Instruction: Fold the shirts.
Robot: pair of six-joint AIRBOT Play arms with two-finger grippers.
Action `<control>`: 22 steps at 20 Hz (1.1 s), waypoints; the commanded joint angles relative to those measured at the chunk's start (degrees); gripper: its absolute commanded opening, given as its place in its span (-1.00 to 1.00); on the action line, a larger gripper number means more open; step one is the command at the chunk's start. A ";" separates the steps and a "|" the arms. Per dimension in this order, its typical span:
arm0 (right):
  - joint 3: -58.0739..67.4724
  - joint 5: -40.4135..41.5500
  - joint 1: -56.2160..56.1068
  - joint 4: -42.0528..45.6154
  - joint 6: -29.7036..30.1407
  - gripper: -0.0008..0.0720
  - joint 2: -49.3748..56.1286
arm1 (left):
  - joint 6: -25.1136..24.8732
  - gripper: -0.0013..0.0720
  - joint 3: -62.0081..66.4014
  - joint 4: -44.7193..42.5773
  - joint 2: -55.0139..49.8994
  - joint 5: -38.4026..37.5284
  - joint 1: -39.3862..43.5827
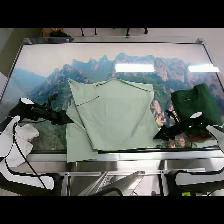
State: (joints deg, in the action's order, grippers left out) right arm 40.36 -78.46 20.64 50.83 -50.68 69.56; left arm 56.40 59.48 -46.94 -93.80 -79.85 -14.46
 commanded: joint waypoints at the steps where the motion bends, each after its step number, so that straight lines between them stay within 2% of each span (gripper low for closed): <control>1: -0.20 1.97 -1.81 -5.70 0.35 -0.77 -0.20 | -0.04 -0.93 0.09 0.79 0.00 -1.40 0.02; 2: 0.42 1.90 -1.81 -7.89 1.01 -0.93 -0.81 | -0.87 -0.93 0.09 1.79 0.37 -1.90 0.00; 5: 6.51 1.51 -1.79 -14.86 1.22 -0.93 -6.12 | -3.82 -0.94 1.25 7.08 6.51 -1.79 0.00; 8: 21.40 2.56 -1.68 -22.56 1.51 -0.94 -14.69 | -3.87 -0.94 9.49 12.26 17.40 -2.21 0.00; 11: 40.06 10.01 -1.68 -30.29 4.66 -0.94 -22.29 | -3.87 -0.94 21.75 23.37 27.87 -0.68 0.00; 14: 55.91 19.43 -1.53 -30.80 7.17 -0.94 -28.50 | -1.57 -0.94 35.36 30.03 36.52 6.73 0.00; 16: 62.95 24.59 -1.09 -26.36 8.04 -0.94 -31.74 | -0.09 -0.94 42.99 29.79 40.96 10.03 -0.48; 18: 66.86 28.59 -1.09 -22.27 8.07 -0.94 -34.10 | 2.40 -0.94 48.68 27.34 45.46 12.22 -5.05; 21: 68.37 30.34 -1.09 -18.18 7.82 -0.94 -35.08 | 8.61 -0.93 52.68 14.84 50.49 13.35 -17.40; 22: 68.37 29.44 -1.09 -17.62 7.82 -0.94 -34.29 | 8.98 -0.93 52.19 13.51 51.12 12.87 -21.40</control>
State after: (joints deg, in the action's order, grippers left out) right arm 105.95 -51.94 19.51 29.41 -43.13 36.07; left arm 60.82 108.18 -25.65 -46.81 -68.99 -26.55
